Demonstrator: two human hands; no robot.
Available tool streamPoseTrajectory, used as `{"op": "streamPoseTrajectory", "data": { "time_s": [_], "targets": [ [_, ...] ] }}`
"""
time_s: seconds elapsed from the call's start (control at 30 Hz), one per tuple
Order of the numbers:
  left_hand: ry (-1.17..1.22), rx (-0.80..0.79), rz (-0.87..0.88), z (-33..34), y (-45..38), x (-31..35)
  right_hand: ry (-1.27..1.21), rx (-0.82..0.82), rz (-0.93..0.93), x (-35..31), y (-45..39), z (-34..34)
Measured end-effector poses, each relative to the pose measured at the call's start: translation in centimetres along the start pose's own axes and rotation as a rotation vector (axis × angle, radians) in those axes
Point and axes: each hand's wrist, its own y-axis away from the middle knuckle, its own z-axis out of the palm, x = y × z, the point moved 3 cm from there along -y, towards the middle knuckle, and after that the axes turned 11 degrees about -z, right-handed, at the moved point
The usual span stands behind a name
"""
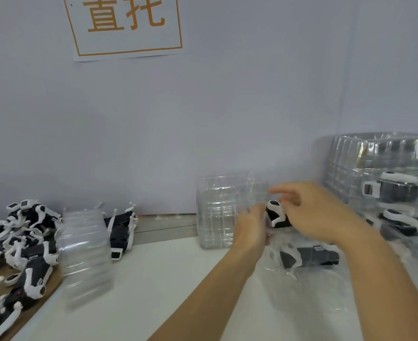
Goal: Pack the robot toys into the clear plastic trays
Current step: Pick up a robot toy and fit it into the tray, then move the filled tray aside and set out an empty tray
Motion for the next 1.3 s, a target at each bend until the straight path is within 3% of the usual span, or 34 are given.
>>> {"op": "streamPoseTrajectory", "data": {
  "time_s": [0.27,0.4,0.57,0.8,0.97,1.07,1.13,1.2,1.23,1.3],
  "targets": [
    [-0.578,0.169,0.093,0.2,-1.8,0.4,0.103,0.015,0.175,1.8,0.2,-0.1],
    [-0.635,0.348,0.347,-2.8,-3.1,2.5,0.147,-0.027,0.221,2.8,0.4,-0.3],
    [-0.889,0.64,0.65,-7.1,-4.8,5.6,0.174,-0.013,0.265,3.4,0.5,-0.6],
    [-1.429,0.403,0.479,-10.3,-6.7,6.4,0.192,0.034,0.297,3.6,0.6,-1.3],
    [-1.418,0.5,0.564,-10.7,-6.6,6.3,0.232,-0.047,0.249,3.4,1.0,-1.3],
    [-1.413,0.534,0.496,-10.5,-6.2,6.1,0.132,-0.097,0.223,3.3,1.4,-1.8],
    [-1.411,0.619,0.549,-9.8,-5.1,6.0,0.084,-0.135,0.218,3.2,1.7,-2.0],
    [-1.182,0.664,0.693,-8.3,-3.3,5.6,0.097,-0.131,0.222,3.2,1.7,-2.1],
    [-1.004,0.598,0.673,-7.4,-2.4,5.0,0.104,-0.115,0.222,3.2,1.7,-2.1],
    [-0.72,0.4,0.437,-5.4,-1.5,2.9,0.1,-0.052,0.219,3.3,1.5,-2.1]
  ]
}}
